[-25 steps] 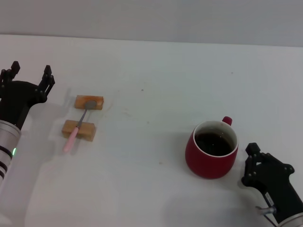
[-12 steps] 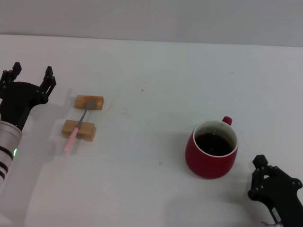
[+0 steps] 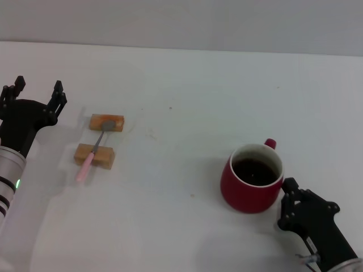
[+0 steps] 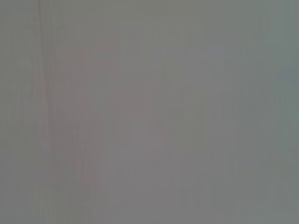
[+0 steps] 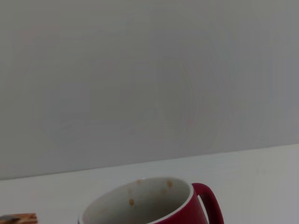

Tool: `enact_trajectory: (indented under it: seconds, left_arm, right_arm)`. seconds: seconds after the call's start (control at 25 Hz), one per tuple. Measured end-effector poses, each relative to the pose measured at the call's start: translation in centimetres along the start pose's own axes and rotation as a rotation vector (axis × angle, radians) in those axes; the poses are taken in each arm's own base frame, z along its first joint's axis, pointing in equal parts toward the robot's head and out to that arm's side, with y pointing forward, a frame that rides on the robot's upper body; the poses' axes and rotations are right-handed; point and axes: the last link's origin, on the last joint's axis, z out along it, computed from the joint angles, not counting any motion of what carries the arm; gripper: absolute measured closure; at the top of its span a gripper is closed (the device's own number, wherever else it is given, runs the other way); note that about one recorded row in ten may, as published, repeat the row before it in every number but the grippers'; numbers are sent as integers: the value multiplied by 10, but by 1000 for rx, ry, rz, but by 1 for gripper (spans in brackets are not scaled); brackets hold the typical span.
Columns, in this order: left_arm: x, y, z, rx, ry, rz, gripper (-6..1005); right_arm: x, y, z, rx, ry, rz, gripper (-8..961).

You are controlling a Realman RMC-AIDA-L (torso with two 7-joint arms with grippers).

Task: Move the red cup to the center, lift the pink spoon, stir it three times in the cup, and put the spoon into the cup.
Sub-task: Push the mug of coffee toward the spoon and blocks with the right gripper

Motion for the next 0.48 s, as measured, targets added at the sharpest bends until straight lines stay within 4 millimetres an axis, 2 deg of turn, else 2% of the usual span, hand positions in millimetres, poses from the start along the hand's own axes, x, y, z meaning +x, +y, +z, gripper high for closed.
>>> enact_trajectory:
  seconds: [0.48]
  left_arm:
    - [0, 0, 0, 1, 0, -3, 272]
  right_arm:
    - [-10, 2, 29, -49, -8, -26, 953]
